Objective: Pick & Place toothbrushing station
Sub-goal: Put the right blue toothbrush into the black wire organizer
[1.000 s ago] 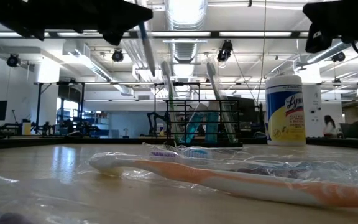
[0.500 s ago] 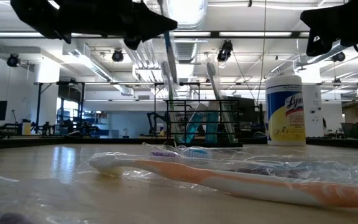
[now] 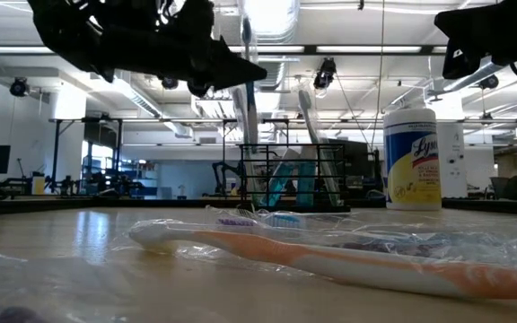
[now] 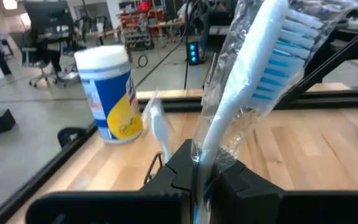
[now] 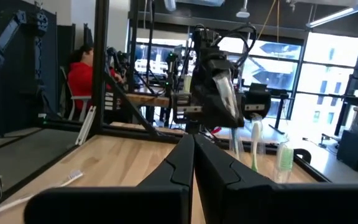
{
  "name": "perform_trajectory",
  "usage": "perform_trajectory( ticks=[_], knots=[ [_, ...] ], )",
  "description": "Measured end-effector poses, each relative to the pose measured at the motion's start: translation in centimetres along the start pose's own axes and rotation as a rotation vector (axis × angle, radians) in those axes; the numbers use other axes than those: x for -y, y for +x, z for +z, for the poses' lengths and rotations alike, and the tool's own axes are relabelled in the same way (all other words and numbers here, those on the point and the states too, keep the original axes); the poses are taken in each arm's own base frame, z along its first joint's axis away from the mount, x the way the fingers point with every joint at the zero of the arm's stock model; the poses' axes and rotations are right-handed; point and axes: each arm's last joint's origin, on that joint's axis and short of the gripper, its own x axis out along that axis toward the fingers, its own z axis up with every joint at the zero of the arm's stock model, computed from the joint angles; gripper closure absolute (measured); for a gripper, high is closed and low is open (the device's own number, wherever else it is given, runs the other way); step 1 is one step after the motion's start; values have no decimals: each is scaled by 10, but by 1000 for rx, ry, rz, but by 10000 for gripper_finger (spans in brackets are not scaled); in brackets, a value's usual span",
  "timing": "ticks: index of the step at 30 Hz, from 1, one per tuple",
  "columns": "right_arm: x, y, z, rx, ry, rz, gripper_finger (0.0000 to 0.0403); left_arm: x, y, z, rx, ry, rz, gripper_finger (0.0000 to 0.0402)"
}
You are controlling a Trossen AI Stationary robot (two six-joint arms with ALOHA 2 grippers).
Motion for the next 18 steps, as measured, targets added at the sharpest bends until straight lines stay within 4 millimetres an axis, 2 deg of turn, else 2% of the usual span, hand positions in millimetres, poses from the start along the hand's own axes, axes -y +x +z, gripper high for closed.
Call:
perform_trajectory(
  ticks=[18],
  knots=[
    [0,0,0,0,39,2,394,2,20,-44,-67,-49,60,377]
  ],
)
